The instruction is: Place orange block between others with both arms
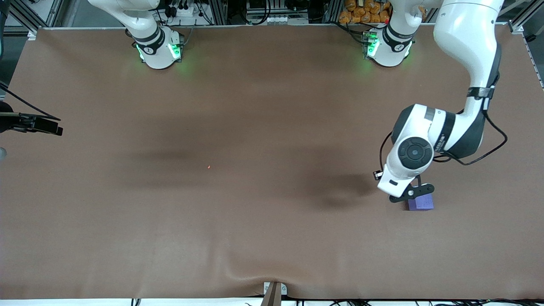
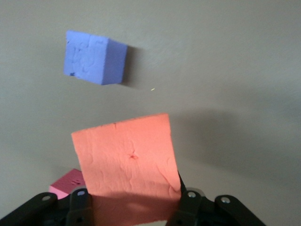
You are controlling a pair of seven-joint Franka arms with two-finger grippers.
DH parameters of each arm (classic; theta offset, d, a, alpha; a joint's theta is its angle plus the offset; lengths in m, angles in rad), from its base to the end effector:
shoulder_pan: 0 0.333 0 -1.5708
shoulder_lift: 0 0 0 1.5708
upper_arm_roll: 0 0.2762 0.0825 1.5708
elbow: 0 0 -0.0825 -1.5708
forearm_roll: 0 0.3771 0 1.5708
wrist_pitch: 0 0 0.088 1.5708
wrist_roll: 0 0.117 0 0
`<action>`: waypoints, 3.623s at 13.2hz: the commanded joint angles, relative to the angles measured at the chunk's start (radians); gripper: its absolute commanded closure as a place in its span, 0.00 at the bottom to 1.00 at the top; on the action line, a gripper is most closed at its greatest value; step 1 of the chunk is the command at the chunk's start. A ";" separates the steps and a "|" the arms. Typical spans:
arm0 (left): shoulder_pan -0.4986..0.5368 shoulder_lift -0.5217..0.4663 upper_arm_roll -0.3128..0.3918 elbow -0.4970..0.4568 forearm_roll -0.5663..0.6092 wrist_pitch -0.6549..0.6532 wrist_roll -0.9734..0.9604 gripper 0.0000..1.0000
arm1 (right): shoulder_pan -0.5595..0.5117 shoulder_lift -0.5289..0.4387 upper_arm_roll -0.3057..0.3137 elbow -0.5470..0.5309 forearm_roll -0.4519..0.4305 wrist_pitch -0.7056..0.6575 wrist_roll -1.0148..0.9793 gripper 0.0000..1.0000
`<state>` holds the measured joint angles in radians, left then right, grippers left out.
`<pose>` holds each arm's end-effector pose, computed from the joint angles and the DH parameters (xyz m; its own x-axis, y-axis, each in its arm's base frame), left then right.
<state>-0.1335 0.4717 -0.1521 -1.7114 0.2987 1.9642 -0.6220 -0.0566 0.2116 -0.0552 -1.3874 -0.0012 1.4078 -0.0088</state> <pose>0.6000 -0.1478 0.2632 0.9749 0.2093 -0.0752 0.1822 -0.9456 -0.2696 0.5787 -0.0622 0.5261 0.9765 -0.1020 -0.1898 -0.1017 -0.9948 0.0111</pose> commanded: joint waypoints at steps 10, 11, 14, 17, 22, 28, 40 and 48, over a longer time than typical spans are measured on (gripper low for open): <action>0.420 -0.081 -0.201 -0.329 -0.023 0.251 0.390 1.00 | -0.017 -0.001 0.011 0.005 0.010 0.000 0.001 0.00; 0.439 -0.076 -0.201 -0.341 -0.023 0.284 0.413 1.00 | -0.017 -0.001 0.011 0.005 0.009 0.000 0.001 0.00; 0.449 -0.033 -0.198 -0.344 -0.023 0.352 0.421 1.00 | -0.017 -0.001 0.009 0.005 0.009 0.002 0.001 0.00; 0.459 -0.007 -0.198 -0.344 -0.023 0.397 0.421 1.00 | -0.017 -0.001 0.009 0.005 0.009 0.002 0.001 0.00; 0.468 0.011 -0.196 -0.341 -0.007 0.417 0.424 1.00 | -0.017 -0.001 0.009 0.005 0.009 0.002 0.001 0.00; 0.489 0.030 -0.196 -0.338 -0.007 0.418 0.481 1.00 | -0.017 -0.001 0.009 0.005 0.009 0.002 0.001 0.00; 0.509 -0.191 -0.277 -0.317 -0.015 0.216 0.502 0.00 | -0.017 -0.001 0.009 0.005 0.009 0.002 0.001 0.00; 0.514 -0.337 -0.346 0.125 -0.185 -0.321 0.527 0.00 | -0.017 -0.001 0.009 0.005 0.009 0.002 0.001 0.00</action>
<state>0.3661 0.1119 -0.4936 -1.7098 0.1422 1.7545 -0.1165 -0.0568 0.2118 -0.0572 -1.3874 -0.0012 1.4097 -0.0088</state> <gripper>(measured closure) 0.000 0.000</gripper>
